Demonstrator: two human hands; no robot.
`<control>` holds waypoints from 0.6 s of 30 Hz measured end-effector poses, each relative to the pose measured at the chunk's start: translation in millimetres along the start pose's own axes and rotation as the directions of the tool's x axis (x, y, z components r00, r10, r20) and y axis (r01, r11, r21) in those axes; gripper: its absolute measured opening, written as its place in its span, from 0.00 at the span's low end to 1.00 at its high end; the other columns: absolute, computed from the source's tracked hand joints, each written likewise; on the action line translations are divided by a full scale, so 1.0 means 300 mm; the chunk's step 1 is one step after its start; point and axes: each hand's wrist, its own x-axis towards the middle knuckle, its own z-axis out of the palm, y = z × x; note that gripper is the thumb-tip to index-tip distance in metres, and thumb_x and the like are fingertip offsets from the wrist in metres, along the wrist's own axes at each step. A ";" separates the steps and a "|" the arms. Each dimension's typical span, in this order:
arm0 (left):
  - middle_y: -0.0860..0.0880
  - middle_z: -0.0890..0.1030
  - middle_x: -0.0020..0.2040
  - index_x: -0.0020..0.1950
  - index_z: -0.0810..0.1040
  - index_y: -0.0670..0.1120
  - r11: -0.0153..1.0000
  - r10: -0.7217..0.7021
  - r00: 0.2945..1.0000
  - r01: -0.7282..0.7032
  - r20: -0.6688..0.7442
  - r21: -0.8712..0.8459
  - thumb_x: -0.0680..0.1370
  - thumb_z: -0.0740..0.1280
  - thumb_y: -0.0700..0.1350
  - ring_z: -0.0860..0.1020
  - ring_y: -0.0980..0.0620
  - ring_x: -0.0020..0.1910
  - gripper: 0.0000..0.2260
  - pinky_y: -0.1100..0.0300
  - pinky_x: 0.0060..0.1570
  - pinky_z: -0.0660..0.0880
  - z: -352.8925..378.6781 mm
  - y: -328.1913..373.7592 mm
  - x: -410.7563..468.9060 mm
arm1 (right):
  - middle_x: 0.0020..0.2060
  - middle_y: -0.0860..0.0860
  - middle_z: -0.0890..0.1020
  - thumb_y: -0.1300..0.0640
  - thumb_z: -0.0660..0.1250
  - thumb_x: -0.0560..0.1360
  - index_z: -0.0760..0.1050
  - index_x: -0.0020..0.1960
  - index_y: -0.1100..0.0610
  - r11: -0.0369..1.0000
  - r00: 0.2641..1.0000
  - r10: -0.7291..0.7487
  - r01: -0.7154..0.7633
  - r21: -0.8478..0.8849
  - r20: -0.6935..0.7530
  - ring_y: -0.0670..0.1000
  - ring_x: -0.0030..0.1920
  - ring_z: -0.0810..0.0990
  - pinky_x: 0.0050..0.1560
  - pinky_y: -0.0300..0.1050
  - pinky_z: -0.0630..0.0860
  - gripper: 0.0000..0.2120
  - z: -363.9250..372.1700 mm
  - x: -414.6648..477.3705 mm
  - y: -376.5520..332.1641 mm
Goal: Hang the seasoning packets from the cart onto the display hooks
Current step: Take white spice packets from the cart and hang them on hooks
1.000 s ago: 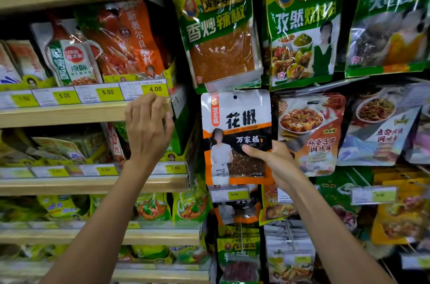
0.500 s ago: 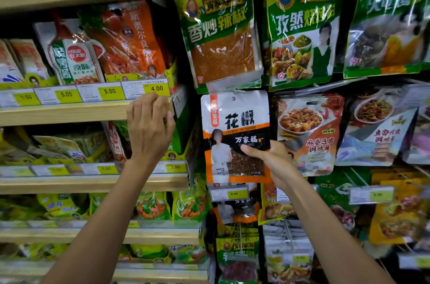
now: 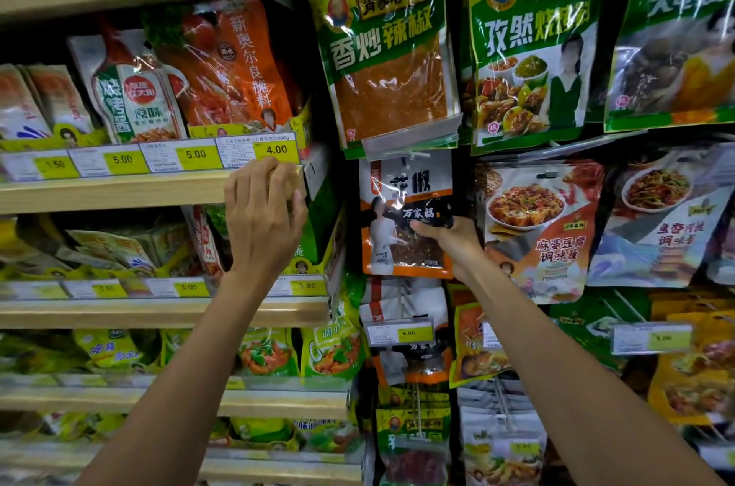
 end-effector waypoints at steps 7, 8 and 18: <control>0.37 0.77 0.54 0.57 0.74 0.37 1.000 0.006 1.000 -0.006 0.018 0.009 0.81 0.58 0.44 0.71 0.41 0.55 0.12 0.48 0.57 0.67 -0.008 0.002 0.001 | 0.64 0.57 0.77 0.57 0.76 0.71 0.73 0.67 0.62 0.999 0.998 0.039 -0.040 -0.018 -0.045 0.57 0.64 0.76 0.62 0.50 0.73 0.27 0.019 0.103 0.057; 0.37 0.77 0.54 0.57 0.75 0.37 1.000 0.004 1.000 -0.005 0.029 0.011 0.81 0.58 0.44 0.71 0.42 0.55 0.12 0.48 0.57 0.66 -0.012 0.003 0.001 | 0.64 0.56 0.77 0.56 0.75 0.72 0.72 0.67 0.61 0.999 0.998 0.025 -0.028 -0.036 -0.062 0.56 0.65 0.75 0.61 0.48 0.73 0.27 0.019 0.096 0.060; 0.36 0.79 0.54 0.57 0.75 0.36 0.994 0.031 0.997 -0.038 -0.066 -0.106 0.78 0.61 0.35 0.73 0.40 0.55 0.09 0.48 0.57 0.68 -0.090 0.114 0.019 | 0.62 0.54 0.74 0.55 0.61 0.81 0.62 0.73 0.61 0.925 0.992 -0.086 0.043 -0.377 -0.097 0.56 0.65 0.72 0.56 0.41 0.72 0.23 -0.029 -0.227 0.138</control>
